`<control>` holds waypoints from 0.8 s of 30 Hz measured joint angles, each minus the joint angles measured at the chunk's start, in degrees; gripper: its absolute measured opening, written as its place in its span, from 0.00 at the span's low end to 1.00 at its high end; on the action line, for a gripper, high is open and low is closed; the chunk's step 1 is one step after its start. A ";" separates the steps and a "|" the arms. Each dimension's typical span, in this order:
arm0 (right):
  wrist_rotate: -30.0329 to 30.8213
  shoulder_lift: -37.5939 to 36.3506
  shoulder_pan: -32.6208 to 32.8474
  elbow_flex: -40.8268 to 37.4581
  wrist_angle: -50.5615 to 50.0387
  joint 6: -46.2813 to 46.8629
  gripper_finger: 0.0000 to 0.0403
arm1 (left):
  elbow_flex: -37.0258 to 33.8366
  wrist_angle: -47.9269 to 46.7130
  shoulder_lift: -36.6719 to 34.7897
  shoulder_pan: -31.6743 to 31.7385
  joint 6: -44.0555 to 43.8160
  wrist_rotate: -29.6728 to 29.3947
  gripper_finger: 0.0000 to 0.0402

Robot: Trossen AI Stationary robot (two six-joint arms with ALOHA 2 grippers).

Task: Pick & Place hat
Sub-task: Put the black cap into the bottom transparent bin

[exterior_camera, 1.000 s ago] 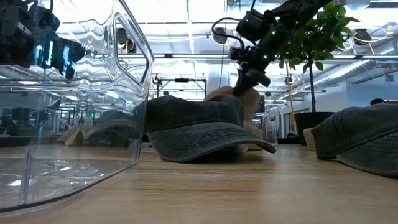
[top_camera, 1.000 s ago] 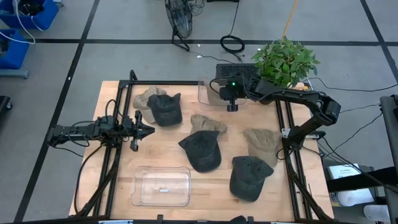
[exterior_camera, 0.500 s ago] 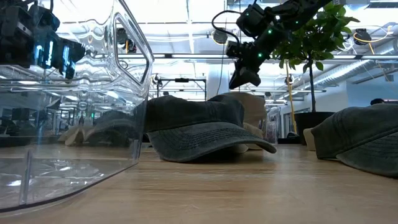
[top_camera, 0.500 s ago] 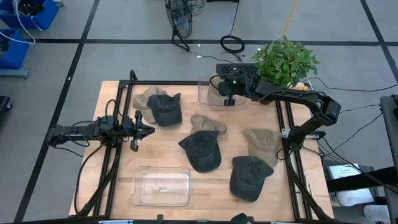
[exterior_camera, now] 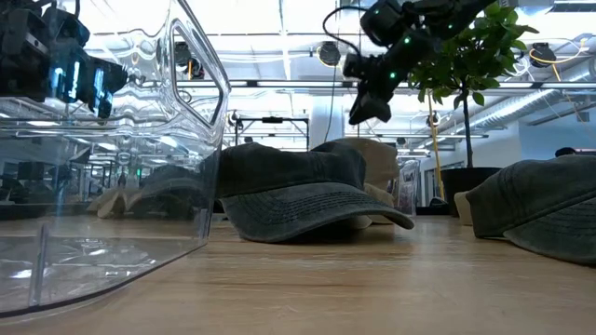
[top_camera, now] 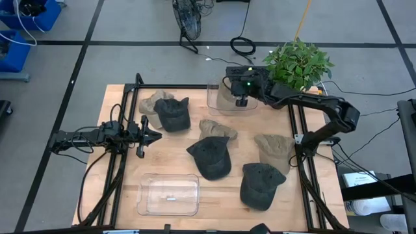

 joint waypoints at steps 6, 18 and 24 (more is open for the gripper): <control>-3.37 -5.75 1.83 0.00 -0.60 13.08 0.38 | 0.01 0.00 0.00 0.00 0.00 -0.02 0.12; -14.26 -11.67 20.09 0.02 -0.15 36.31 0.25 | 0.00 0.00 0.00 0.00 0.00 -0.02 0.12; -6.23 -9.36 29.46 0.02 -2.95 45.10 0.03 | 0.00 0.39 0.00 -0.01 0.00 0.00 0.12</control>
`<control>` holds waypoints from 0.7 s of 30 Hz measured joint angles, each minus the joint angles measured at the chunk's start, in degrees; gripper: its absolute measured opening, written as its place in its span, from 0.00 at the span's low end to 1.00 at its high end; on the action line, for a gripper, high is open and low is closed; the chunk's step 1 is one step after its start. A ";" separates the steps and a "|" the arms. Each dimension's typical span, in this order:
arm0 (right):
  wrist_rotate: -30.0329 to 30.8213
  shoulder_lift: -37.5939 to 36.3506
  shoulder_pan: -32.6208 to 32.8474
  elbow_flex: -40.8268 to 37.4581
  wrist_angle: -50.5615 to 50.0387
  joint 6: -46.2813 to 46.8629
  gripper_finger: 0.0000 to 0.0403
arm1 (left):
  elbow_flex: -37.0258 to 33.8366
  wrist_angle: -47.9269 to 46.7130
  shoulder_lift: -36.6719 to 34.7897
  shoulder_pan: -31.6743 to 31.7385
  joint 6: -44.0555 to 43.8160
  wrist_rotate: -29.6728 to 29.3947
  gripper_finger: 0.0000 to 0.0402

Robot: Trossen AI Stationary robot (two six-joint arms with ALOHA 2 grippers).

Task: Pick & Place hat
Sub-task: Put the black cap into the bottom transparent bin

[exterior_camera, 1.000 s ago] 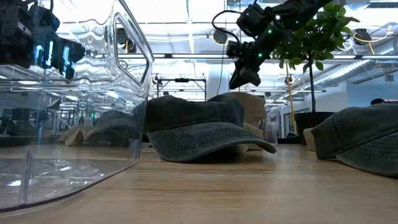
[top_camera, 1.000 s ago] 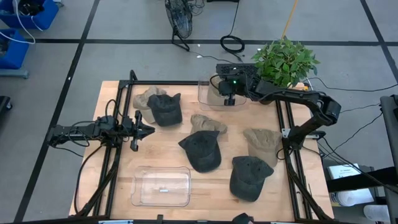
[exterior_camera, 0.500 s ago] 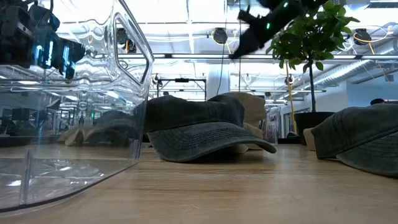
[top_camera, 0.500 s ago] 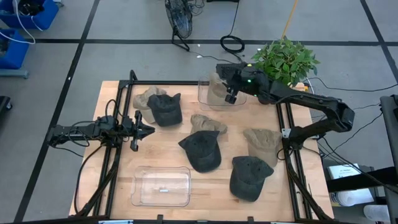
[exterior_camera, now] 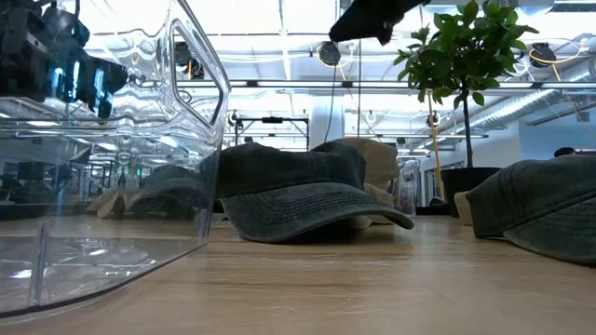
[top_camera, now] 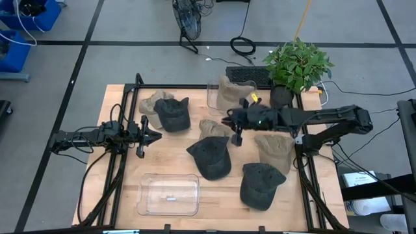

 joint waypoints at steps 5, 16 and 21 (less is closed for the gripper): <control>0.22 -0.04 3.56 -2.35 -3.53 13.37 0.03 | 0.00 2.73 0.00 -0.01 -0.07 0.00 0.12; 0.12 -0.68 10.22 -15.33 -3.76 33.27 0.00 | 0.00 2.61 0.00 -0.01 -1.24 -2.62 0.12; 0.17 -1.62 11.06 -17.31 -4.54 35.65 0.00 | 0.74 2.00 1.04 -0.01 -3.86 -5.94 0.11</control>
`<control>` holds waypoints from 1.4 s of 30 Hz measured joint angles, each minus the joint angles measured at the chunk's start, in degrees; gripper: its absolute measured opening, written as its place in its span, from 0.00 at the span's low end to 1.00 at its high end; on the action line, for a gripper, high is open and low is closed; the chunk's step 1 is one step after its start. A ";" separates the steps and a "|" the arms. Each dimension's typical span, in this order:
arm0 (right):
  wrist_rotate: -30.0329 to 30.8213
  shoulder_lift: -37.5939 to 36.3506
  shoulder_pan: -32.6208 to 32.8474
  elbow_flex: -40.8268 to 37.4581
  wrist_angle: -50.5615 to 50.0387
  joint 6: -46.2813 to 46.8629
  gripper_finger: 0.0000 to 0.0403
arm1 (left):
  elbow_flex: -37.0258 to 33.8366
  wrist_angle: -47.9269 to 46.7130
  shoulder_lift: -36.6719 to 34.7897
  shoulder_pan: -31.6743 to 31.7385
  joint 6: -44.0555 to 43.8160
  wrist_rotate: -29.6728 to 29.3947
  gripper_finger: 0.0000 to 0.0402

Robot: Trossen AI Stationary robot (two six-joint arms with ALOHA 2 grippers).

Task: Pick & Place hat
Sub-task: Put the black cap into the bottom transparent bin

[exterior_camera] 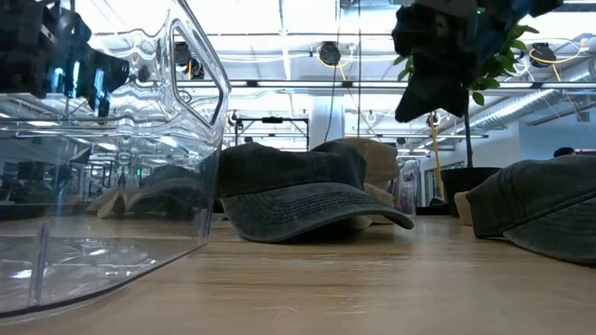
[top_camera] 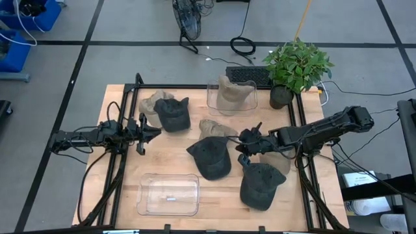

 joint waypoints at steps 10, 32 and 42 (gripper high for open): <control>-0.06 -6.88 -1.90 -0.29 -10.32 -9.23 0.00 | 9.96 -3.56 18.14 -0.02 -10.99 -9.07 0.01; -7.82 -31.31 -11.20 -20.28 -1.46 -29.44 0.00 | 40.17 -19.12 55.11 3.44 -17.40 -27.08 0.09; -10.55 -32.17 -12.94 -20.99 -0.98 -29.89 0.00 | 40.17 -23.94 56.36 8.47 -20.42 -22.80 0.35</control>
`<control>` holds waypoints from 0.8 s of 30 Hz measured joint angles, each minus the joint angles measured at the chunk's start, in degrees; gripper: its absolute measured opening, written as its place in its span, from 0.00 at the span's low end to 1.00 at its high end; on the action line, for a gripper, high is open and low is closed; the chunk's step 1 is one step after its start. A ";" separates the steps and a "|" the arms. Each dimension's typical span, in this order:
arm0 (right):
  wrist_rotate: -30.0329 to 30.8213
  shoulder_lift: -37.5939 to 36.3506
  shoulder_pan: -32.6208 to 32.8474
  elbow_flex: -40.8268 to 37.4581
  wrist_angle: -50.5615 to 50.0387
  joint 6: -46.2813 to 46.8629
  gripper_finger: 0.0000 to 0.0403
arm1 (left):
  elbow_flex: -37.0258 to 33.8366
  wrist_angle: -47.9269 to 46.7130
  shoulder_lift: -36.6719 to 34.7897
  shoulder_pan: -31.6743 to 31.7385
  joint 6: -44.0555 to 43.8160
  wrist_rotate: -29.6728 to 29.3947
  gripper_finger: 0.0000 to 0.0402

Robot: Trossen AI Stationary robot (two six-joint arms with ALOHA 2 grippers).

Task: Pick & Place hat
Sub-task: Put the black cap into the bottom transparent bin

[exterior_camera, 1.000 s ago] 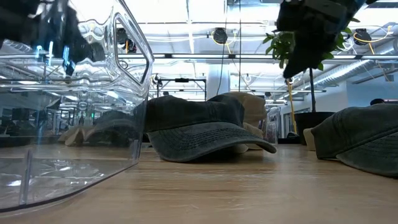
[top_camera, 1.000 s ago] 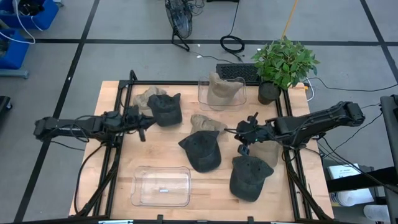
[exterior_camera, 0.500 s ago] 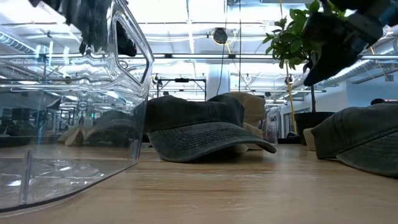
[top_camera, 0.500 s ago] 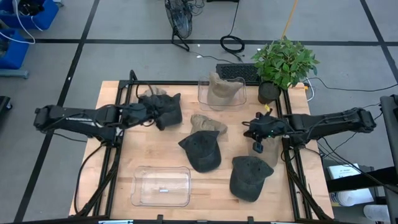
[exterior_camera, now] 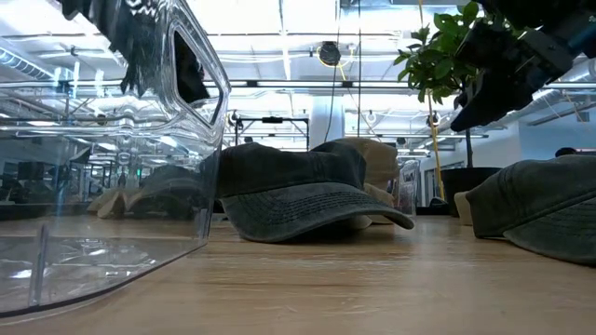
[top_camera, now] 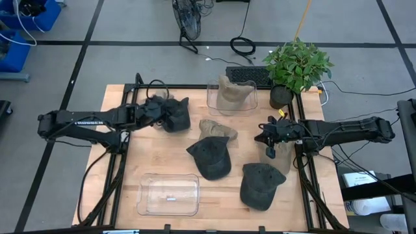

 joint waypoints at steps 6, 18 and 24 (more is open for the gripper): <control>0.13 0.00 0.02 0.00 0.19 4.46 0.00 | 0.00 -6.56 -0.13 6.72 0.08 5.98 0.56; 12.24 0.02 0.02 0.00 2.35 8.95 0.00 | 0.00 -12.51 1.12 25.16 -3.08 12.19 0.89; 12.04 0.02 0.02 0.00 2.48 13.87 0.00 | 0.00 -12.59 5.54 32.40 -2.61 18.95 0.88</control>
